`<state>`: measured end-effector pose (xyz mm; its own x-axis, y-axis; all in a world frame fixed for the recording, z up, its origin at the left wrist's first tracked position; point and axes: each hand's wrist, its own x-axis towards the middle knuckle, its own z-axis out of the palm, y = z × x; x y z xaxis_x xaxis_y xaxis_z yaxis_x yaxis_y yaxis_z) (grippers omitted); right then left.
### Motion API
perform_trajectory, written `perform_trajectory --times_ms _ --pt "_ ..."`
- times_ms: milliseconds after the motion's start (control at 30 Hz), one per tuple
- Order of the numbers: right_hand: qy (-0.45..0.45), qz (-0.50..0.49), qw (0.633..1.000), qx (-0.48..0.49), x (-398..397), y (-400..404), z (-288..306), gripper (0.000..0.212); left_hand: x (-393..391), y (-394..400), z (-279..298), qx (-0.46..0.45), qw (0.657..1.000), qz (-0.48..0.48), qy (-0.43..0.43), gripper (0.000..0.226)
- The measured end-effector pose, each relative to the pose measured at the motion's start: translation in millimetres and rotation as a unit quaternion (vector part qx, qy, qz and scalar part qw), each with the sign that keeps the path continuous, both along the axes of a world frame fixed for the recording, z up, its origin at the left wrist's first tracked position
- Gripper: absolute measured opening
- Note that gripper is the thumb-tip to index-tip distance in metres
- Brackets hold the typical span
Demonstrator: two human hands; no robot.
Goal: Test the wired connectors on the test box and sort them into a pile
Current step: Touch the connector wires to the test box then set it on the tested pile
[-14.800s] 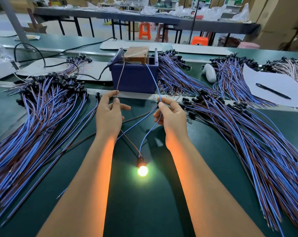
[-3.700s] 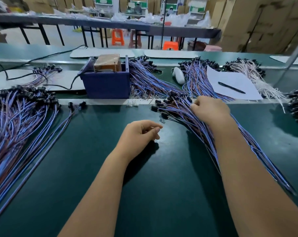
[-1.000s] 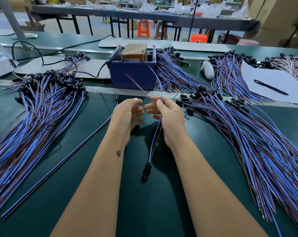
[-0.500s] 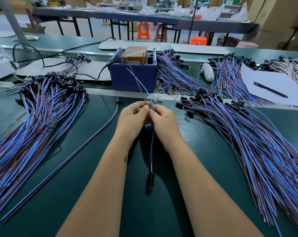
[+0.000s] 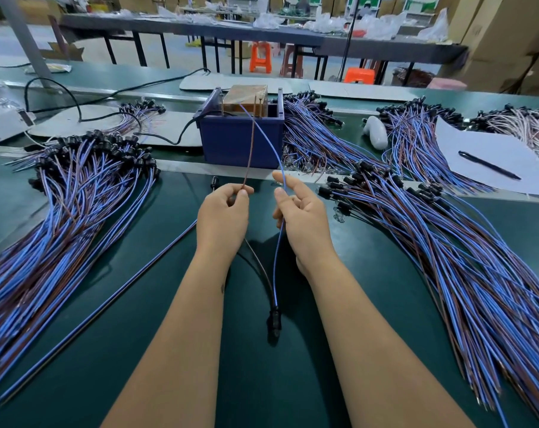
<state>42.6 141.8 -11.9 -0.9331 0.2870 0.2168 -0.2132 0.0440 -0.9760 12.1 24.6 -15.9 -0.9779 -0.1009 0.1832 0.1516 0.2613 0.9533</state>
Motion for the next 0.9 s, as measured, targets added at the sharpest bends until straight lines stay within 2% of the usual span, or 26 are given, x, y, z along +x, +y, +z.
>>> perform_trajectory --times_ms 267,433,700,900 --pt "-0.024 -0.024 0.995 -0.092 1.5 0.1 4.5 0.026 4.8 0.3 1.7 -0.046 0.998 0.020 0.031 0.024" --pt "-0.024 -0.027 0.995 -0.093 2.2 -0.3 4.3 0.025 1.7 0.2 1.8 0.026 0.999 0.032 -0.025 0.030" --pt "-0.029 -0.021 0.994 -0.103 1.5 1.8 4.8 0.028 2.2 -2.9 6.1 0.073 0.996 0.051 0.029 0.024" --pt "-0.030 -0.017 0.995 -0.093 -0.2 1.7 2.5 0.027 -1.2 -8.9 0.2 0.015 0.998 0.054 0.033 0.019"
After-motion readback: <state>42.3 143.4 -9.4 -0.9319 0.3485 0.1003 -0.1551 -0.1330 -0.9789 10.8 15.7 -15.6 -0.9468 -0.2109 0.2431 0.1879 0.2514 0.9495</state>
